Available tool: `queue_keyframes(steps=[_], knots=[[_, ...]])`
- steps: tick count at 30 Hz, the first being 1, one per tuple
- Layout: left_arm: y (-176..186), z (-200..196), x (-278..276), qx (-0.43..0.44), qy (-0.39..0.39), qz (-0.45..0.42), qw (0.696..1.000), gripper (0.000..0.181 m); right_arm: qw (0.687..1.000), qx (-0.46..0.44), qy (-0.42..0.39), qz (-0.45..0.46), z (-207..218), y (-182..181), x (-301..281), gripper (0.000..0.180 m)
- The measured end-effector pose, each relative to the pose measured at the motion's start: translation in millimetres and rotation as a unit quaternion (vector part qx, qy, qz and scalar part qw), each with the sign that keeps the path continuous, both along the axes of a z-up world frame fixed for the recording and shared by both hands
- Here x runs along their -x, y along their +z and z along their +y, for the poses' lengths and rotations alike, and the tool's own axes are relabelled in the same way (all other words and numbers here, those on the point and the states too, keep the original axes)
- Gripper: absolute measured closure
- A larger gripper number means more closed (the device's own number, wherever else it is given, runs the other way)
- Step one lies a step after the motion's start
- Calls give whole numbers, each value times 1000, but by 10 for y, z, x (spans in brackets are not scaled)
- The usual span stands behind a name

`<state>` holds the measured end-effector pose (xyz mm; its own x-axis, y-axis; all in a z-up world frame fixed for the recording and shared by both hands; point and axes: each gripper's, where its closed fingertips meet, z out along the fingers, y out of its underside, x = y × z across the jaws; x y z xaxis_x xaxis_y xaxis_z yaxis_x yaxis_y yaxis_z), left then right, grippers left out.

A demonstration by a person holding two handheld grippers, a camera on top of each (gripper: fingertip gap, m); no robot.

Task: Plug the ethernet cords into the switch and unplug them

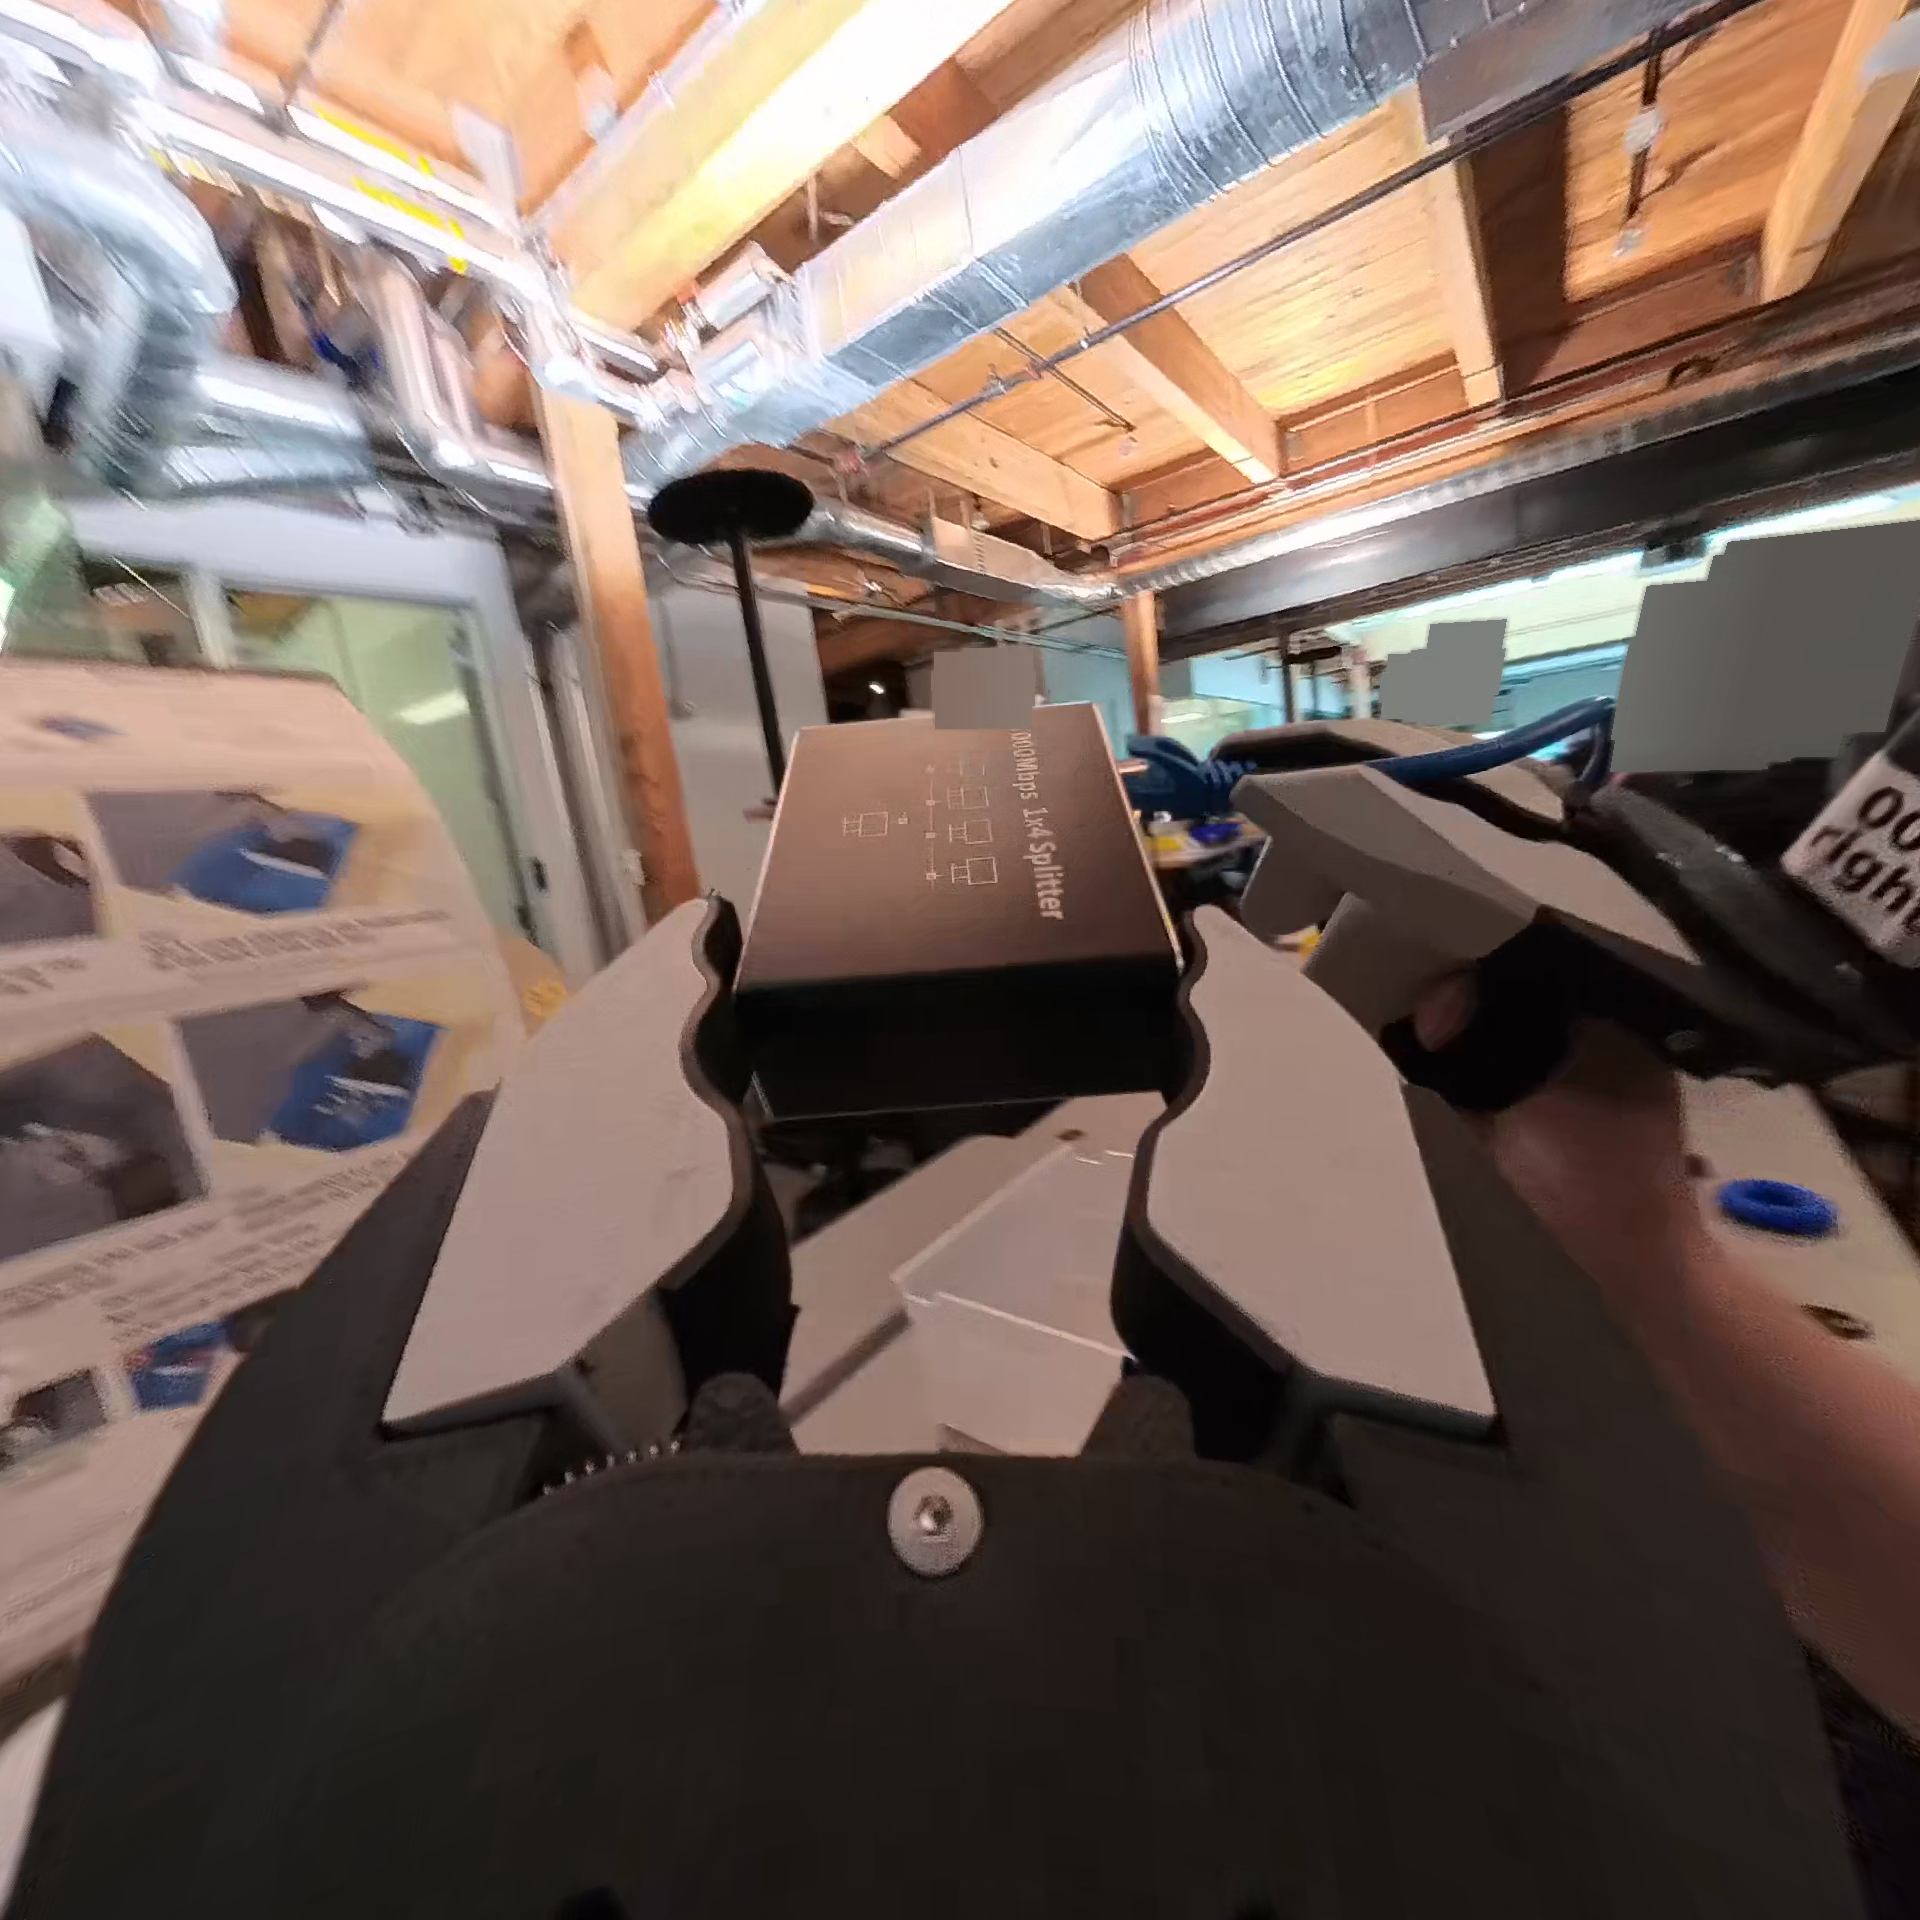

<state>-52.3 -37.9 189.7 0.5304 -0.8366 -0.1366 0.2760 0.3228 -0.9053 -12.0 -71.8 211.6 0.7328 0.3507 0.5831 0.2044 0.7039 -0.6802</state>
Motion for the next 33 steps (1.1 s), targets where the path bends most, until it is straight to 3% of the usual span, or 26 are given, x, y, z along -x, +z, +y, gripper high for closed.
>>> queue_keyframes(steps=[5, 16, 23, 25, 26, 29, 33], knots=[[99, -69, 100, -64, 63, -6, 996, 103, 999, 35, -2, 8, 35, -4, 28, 170], [101, -115, 81, -103, 89, 23, 990, 104, 988, 138, 63, 28, 197, -141, 96, 174], [161, -155, 154, -143, 126, 28, 981, 104, 975, 181, 118, 58, 215, -175, 176, 163], [180, -173, 169, -154, 135, 26, 978, 105, 977, 175, 91, 76, 267, -145, 115, 141], [182, -176, 171, -158, 141, 30, 977, 104, 979, 170, 80, 76, 283, -144, 94, 140], [196, -195, 183, -158, 134, 23, 978, 105, 977, 183, 92, 56, 264, -184, 120, 160], [191, -184, 178, -158, 136, 26, 978, 105, 969, 222, 97, 46, 318, -266, 151, 156]])
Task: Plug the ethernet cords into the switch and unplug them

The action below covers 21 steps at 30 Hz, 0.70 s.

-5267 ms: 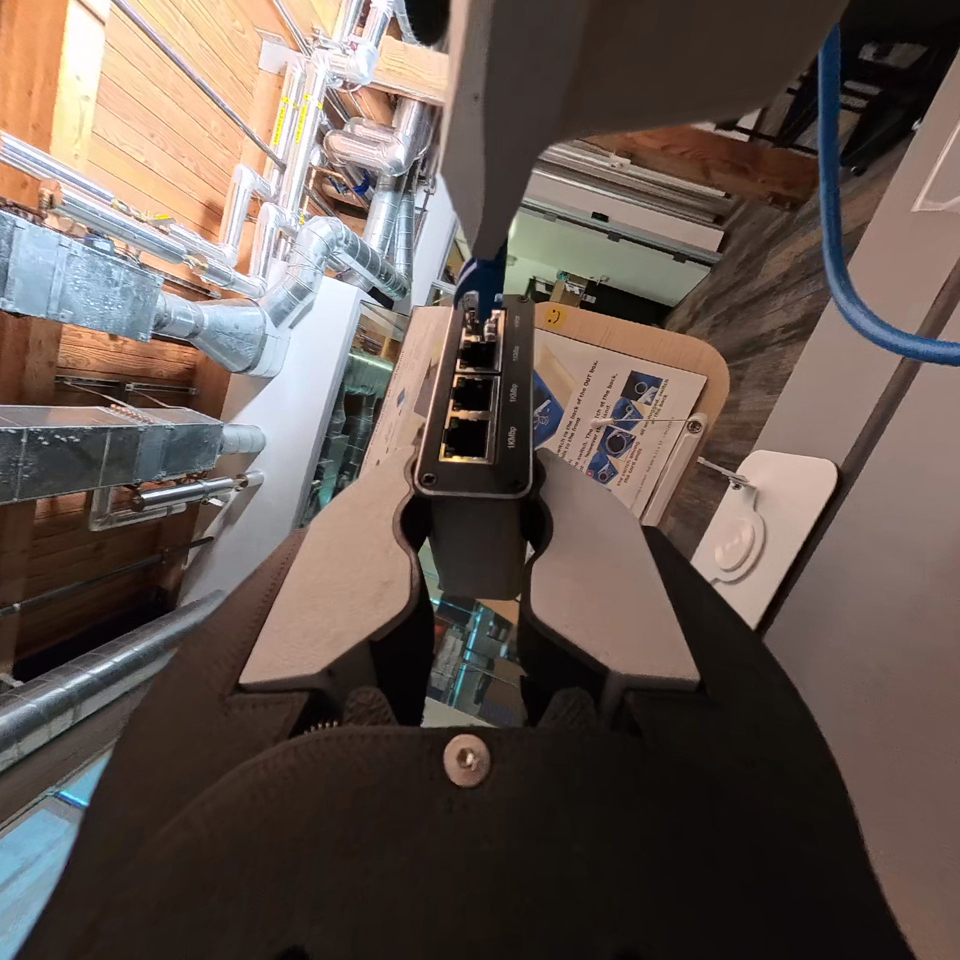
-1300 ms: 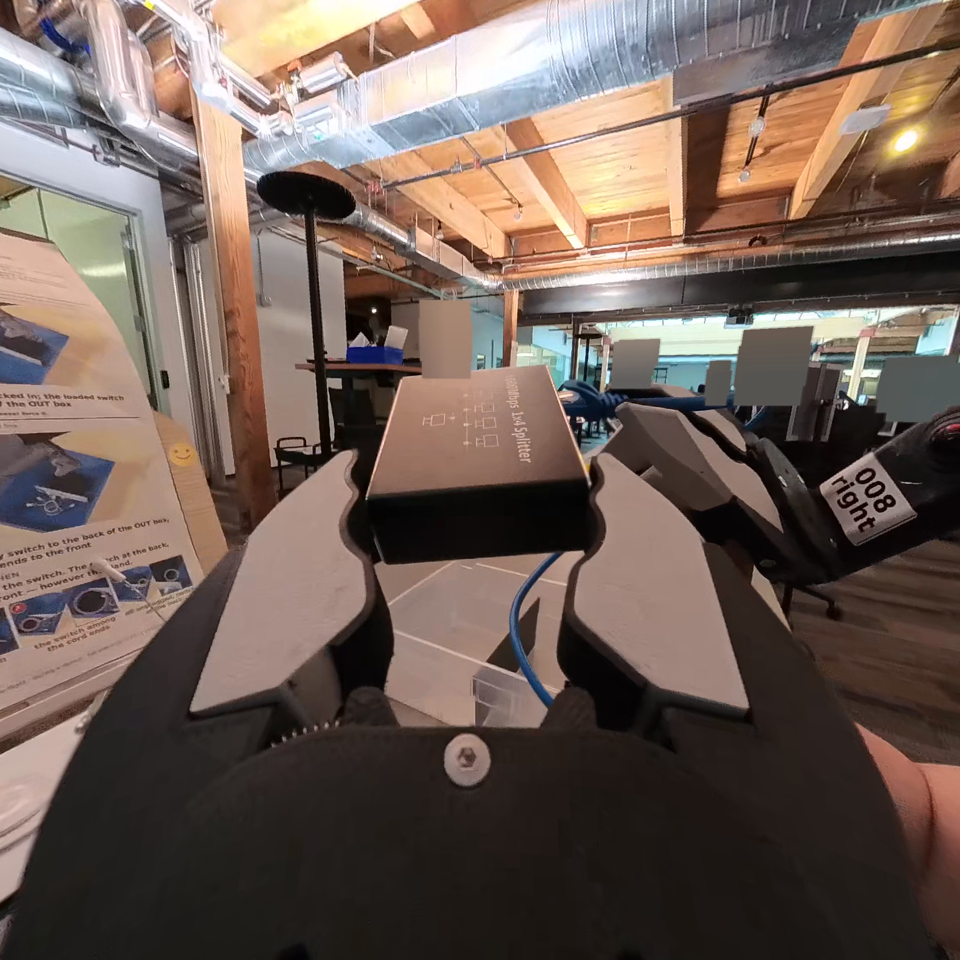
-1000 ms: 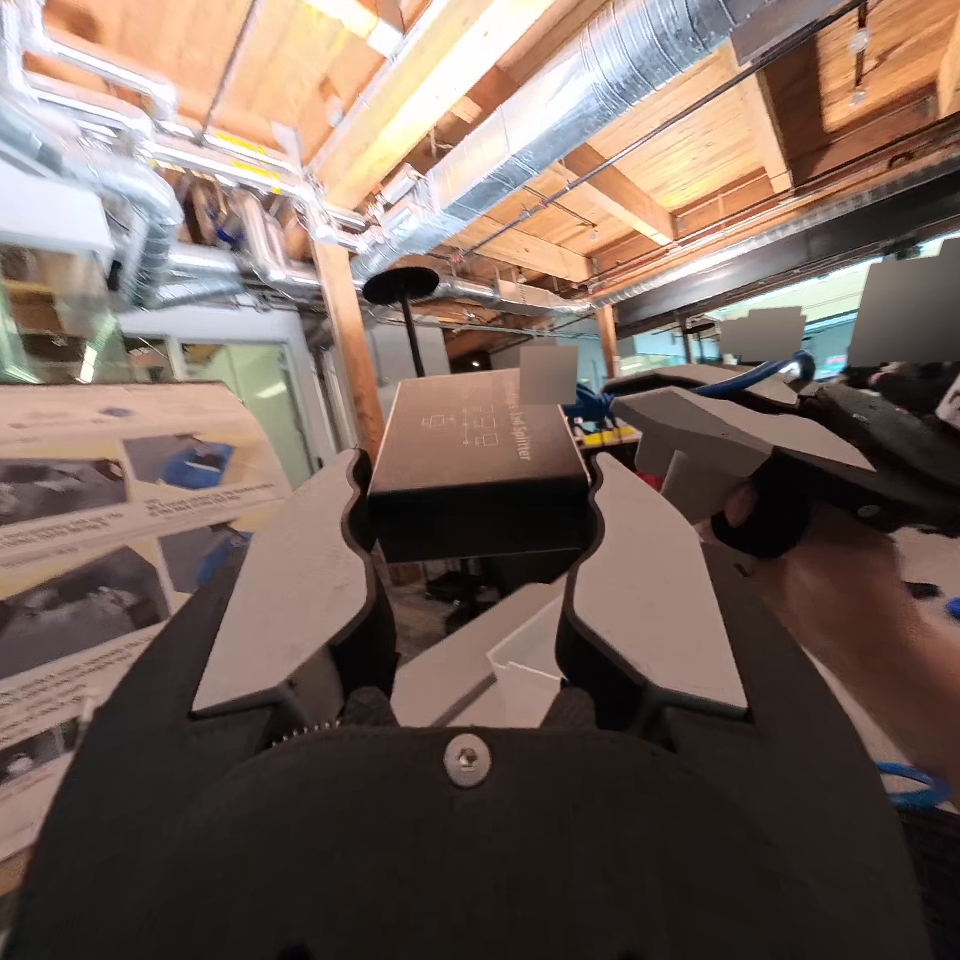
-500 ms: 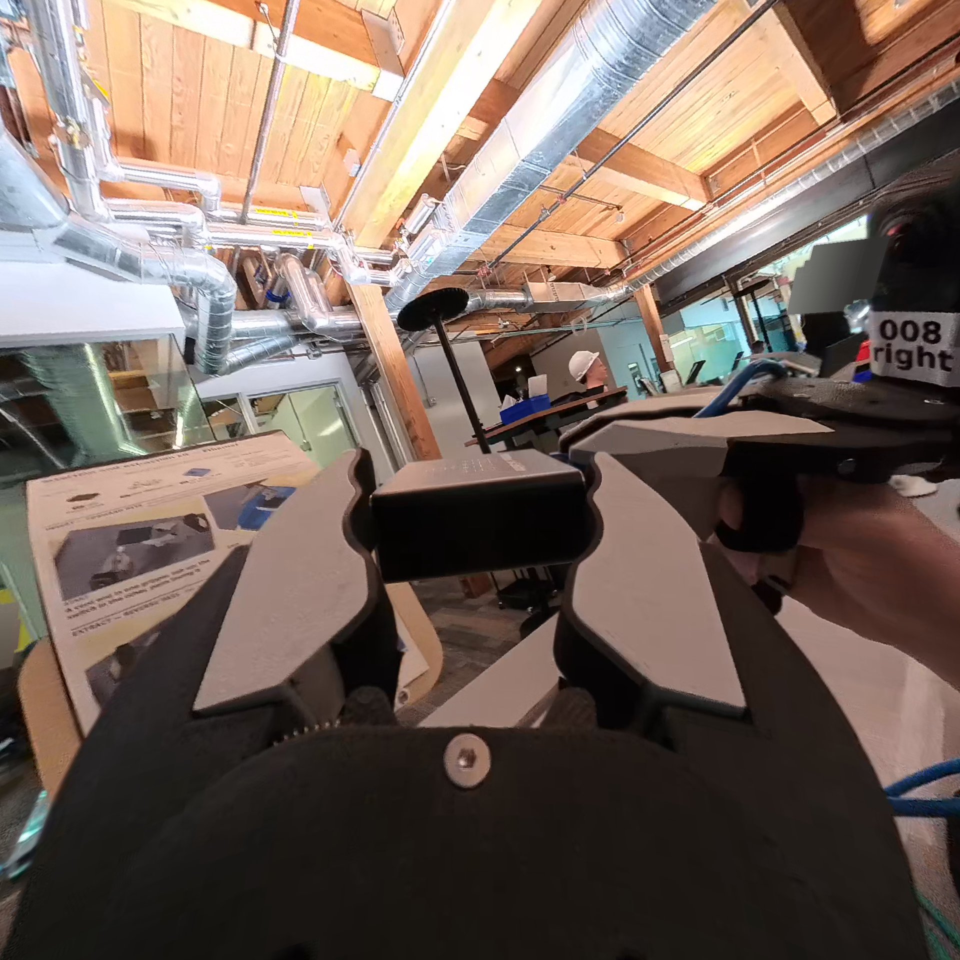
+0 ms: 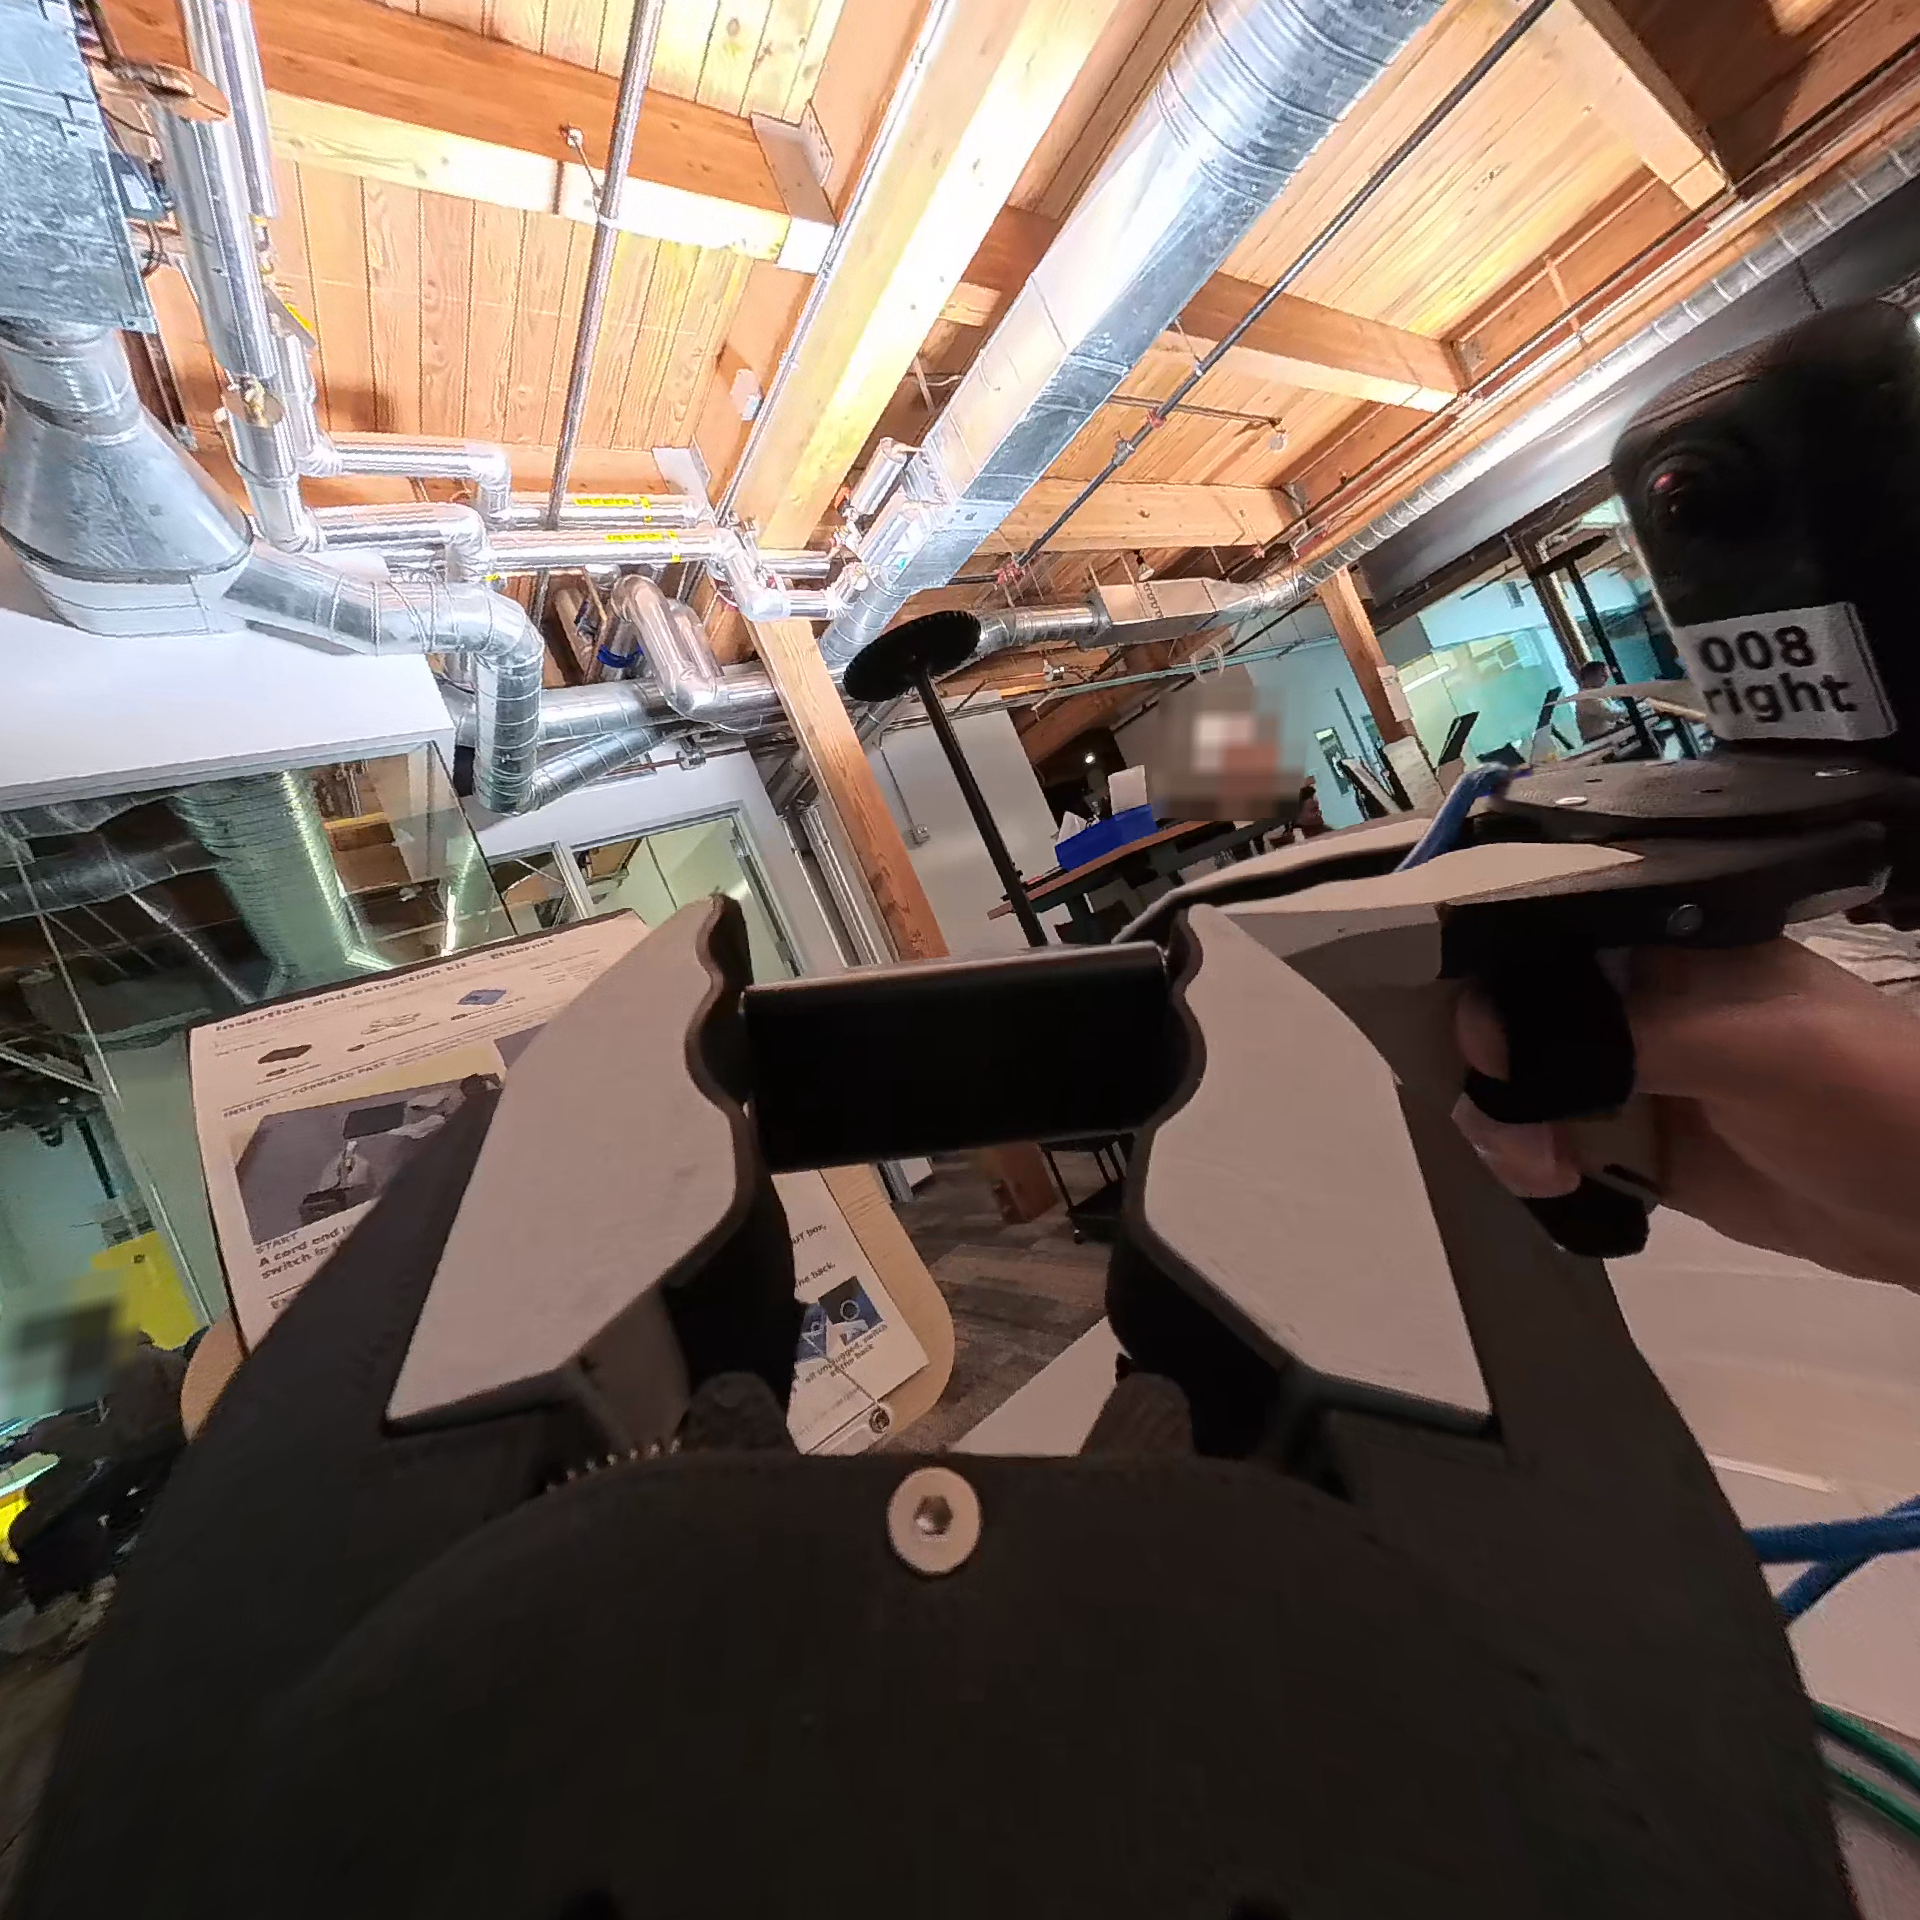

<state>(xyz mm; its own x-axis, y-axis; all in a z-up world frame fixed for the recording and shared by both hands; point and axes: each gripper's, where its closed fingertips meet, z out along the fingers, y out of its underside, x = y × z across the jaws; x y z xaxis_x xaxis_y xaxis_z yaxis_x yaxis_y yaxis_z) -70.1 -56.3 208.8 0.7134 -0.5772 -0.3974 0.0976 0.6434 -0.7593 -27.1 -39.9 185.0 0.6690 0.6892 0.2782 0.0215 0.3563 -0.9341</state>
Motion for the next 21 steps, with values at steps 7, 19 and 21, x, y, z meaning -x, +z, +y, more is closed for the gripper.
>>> queue_keyframes(steps=[7, 19, 21], knots=[[-3, 0, -7, -3, 1, 1, 1000, 104, 997, 67, 40, 2, 32, -117, 80, 166], [25, -252, -129, 13, -94, -2, 995, 100, 952, -279, -115, -54, -588, 338, -42, 167], [15, -249, -143, 22, -99, 4, 995, 97, 953, -280, -104, -48, -594, 336, -46, 167]])
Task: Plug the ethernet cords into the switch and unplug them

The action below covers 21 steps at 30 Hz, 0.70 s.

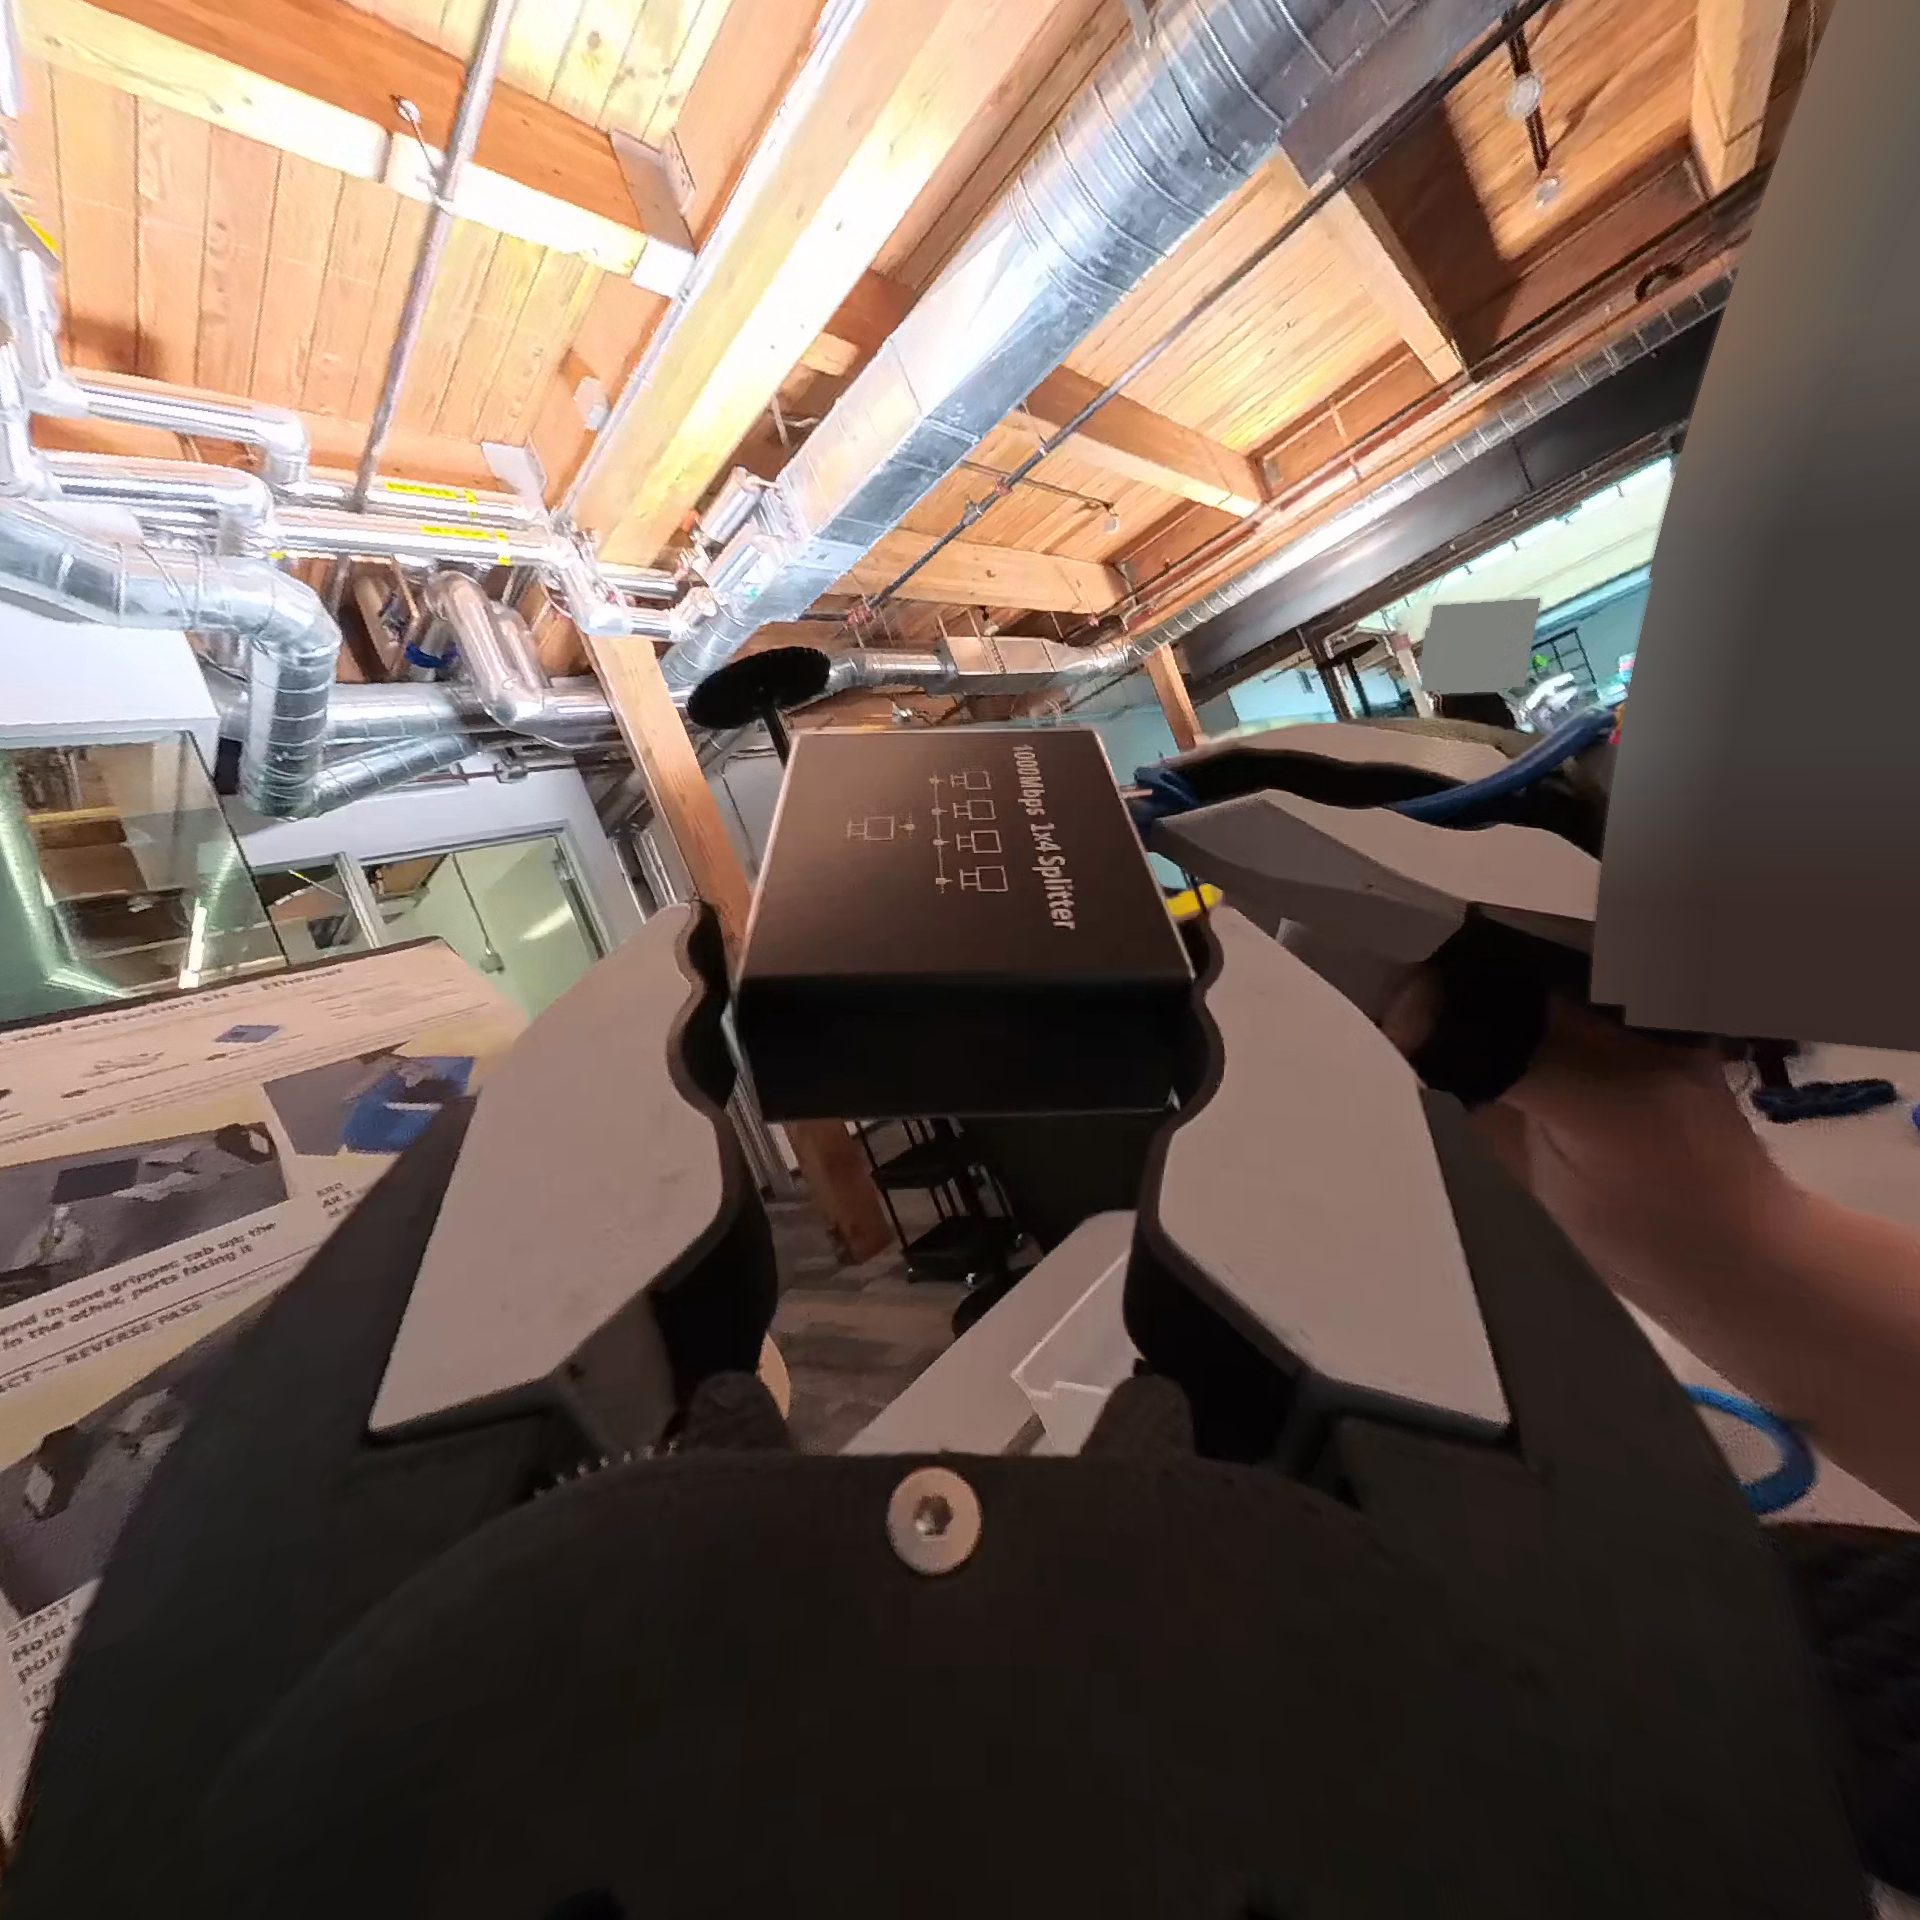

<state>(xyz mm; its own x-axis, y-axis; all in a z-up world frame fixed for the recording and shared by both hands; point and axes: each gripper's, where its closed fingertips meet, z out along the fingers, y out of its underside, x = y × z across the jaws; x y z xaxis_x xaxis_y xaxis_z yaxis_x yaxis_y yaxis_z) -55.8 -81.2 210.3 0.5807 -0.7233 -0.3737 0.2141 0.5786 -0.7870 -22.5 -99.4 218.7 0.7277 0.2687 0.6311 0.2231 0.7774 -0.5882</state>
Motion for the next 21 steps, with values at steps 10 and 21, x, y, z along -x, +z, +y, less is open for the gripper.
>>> queue_keyframes(steps=[10, 21], knots=[[-74, 3, -28, -14, -14, 30, 999, 102, 1000, 11, 26, 14, 33, -15, -13, 167], [-94, -13, -43, -16, -1, 36, 999, 103, 997, 54, 47, 13, 111, -51, -40, 167]])
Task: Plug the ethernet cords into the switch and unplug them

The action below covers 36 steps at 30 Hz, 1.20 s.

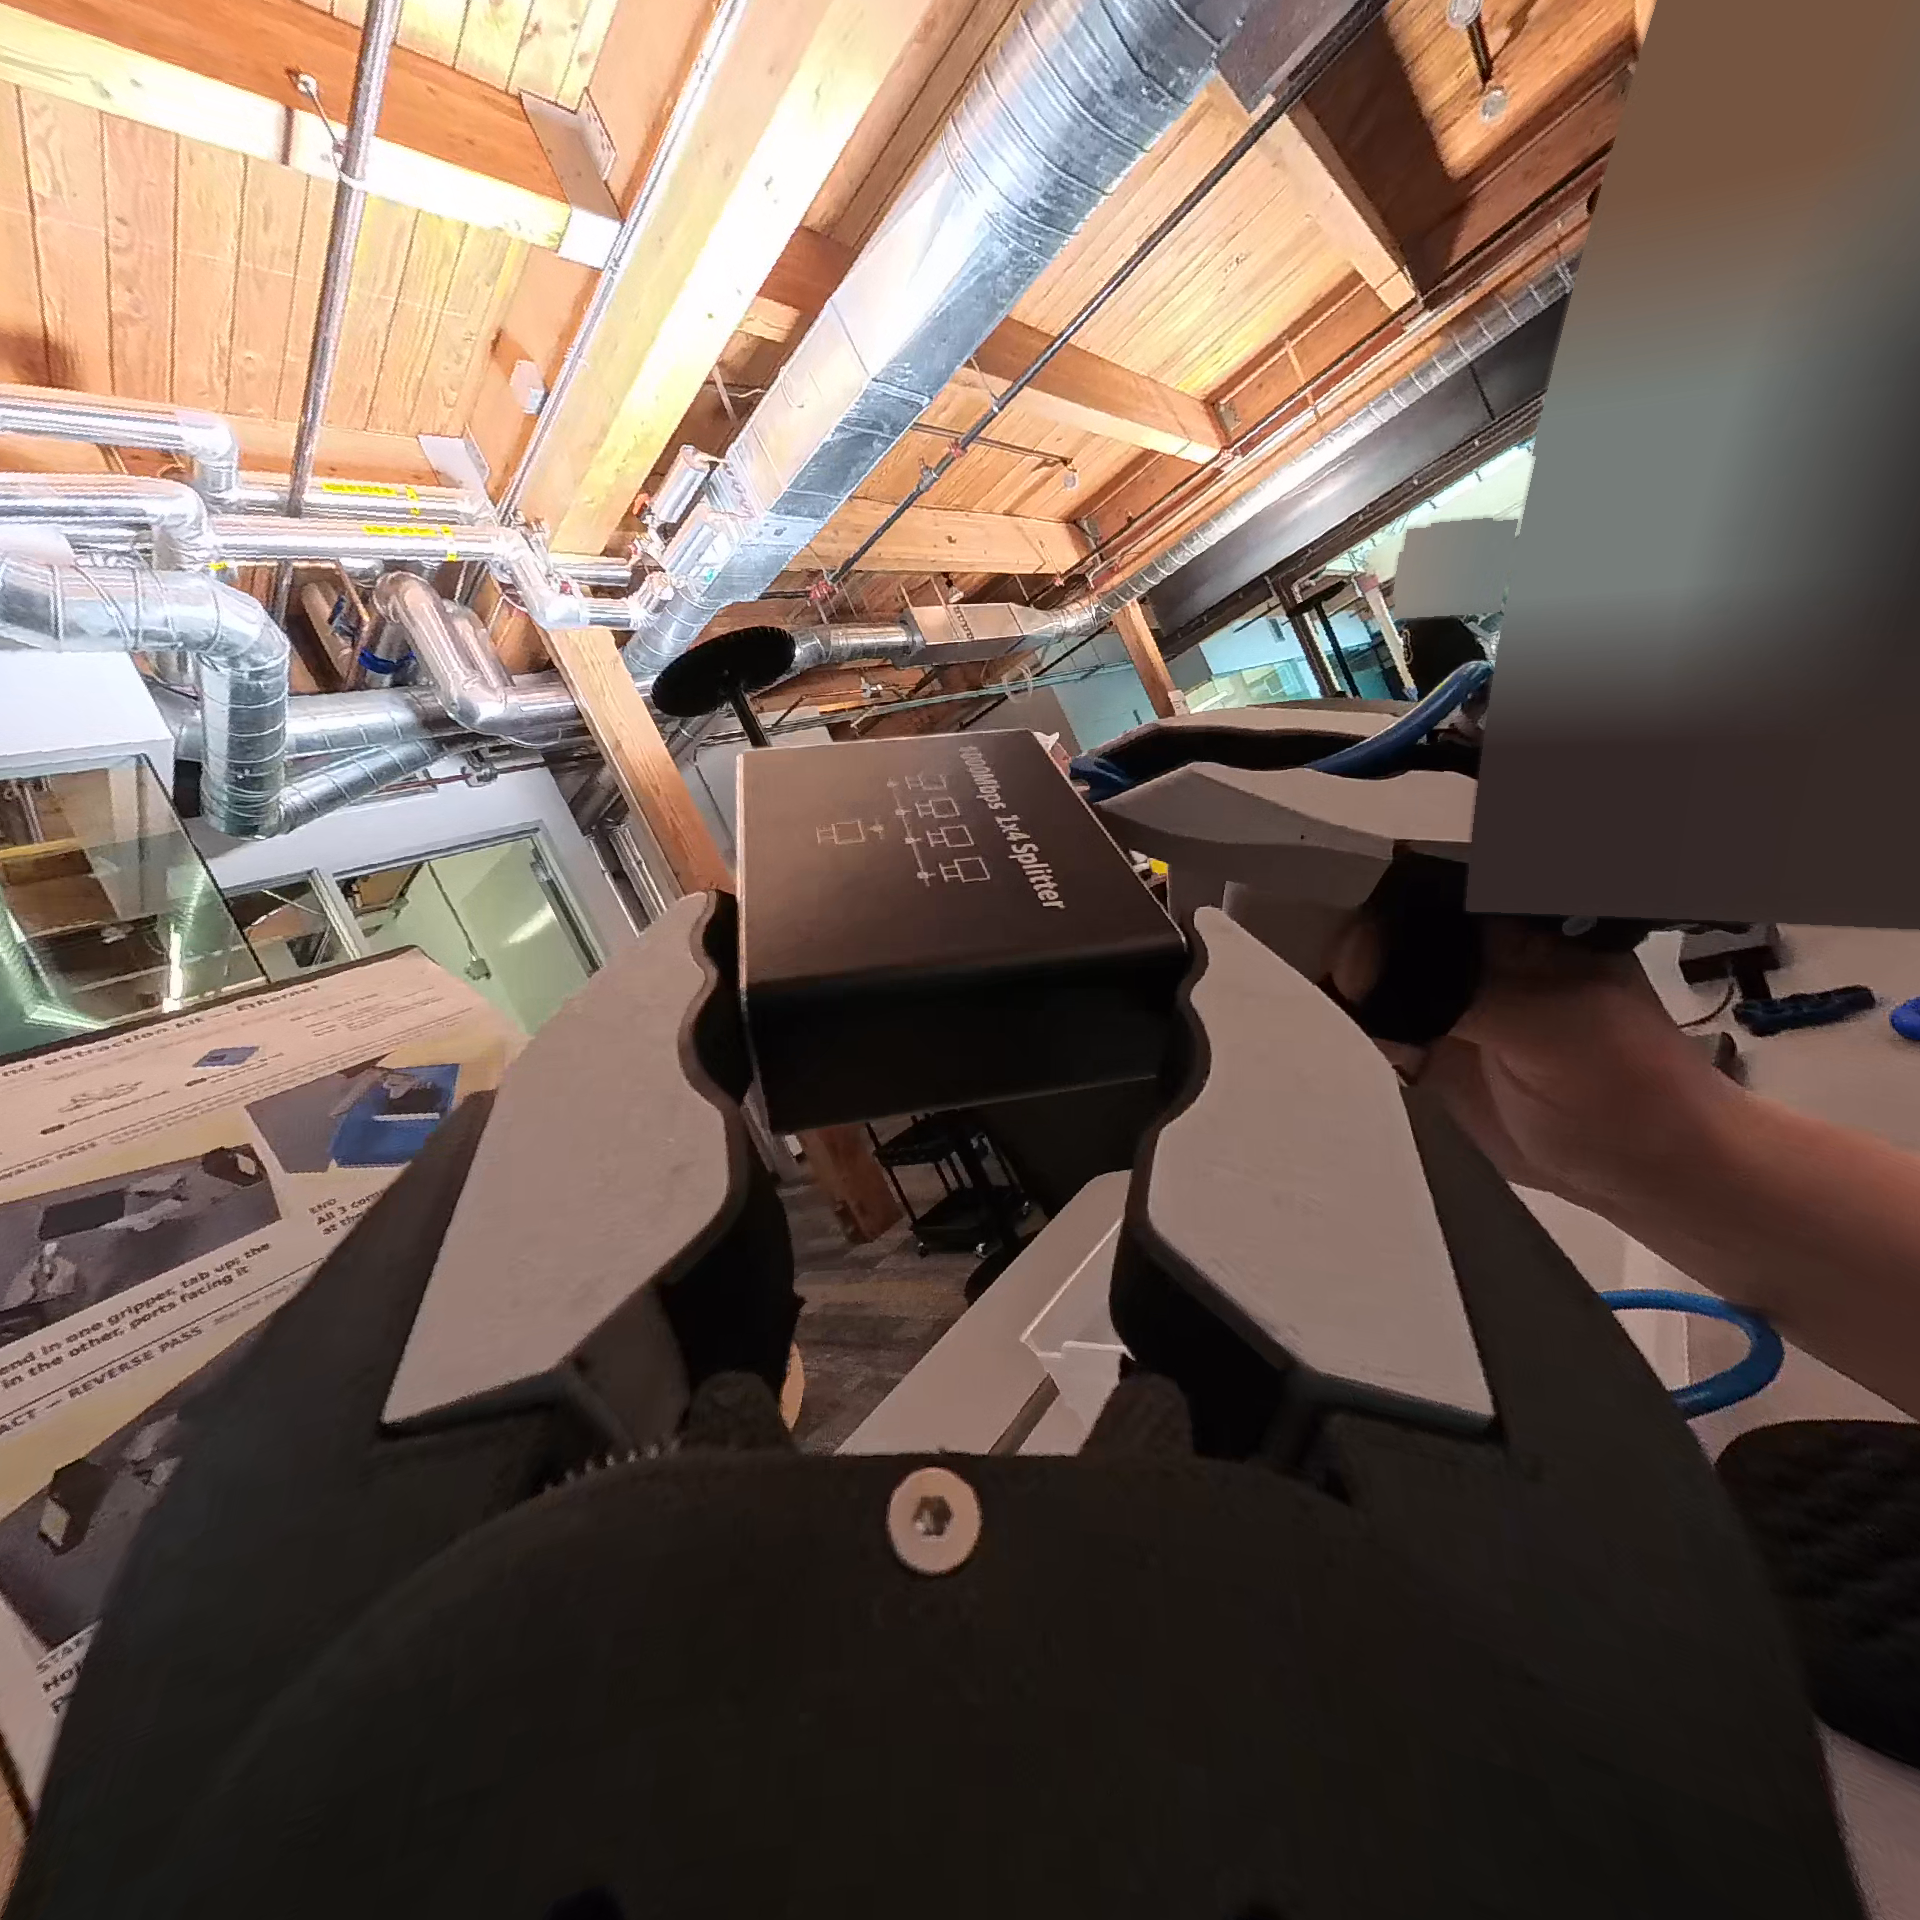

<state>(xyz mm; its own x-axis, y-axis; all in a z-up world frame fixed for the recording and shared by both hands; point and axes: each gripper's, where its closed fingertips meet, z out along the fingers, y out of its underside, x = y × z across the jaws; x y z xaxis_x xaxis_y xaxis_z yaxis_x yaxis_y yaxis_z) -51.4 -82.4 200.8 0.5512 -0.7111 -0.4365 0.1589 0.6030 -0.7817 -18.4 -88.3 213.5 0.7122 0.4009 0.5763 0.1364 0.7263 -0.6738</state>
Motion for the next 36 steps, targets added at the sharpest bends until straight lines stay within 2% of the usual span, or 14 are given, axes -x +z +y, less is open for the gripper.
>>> queue_keyframes(steps=[9, 15, 19, 23, 26, 30, 33, 36], knots=[[-45, 32, -2, 10, -2, 17, 1000, 103, 1000, 14, 3, 0, 45, -31, 14, 166], [-32, 95, 16, -6, 38, 33, 999, 103, 999, 37, -21, -11, 158, -60, 11, 167], [-38, 117, 27, -9, 55, 47, 997, 103, 998, 63, -3, -15, 192, -80, 14, 167], [-89, 209, 35, 48, 32, 42, 997, 103, 994, 110, 7, -15, 274, -137, 25, 167], [-142, 345, 59, 103, 24, 33, 994, 103, 983, 182, 19, -10, 444, -262, 43, 167], [-285, 643, 139, 201, 18, 22, 979, 103, 941, 334, 62, -10, 719, -611, 110, 165], [-427, 1021, 386, 255, 56, -12, 965, 103, 908, 409, 88, -8, 881, -857, 97, 180], [-755, 1394, 604, 319, 98, 10, 943, 104, 903, 420, 93, -7, 977, -928, 24, 179]])
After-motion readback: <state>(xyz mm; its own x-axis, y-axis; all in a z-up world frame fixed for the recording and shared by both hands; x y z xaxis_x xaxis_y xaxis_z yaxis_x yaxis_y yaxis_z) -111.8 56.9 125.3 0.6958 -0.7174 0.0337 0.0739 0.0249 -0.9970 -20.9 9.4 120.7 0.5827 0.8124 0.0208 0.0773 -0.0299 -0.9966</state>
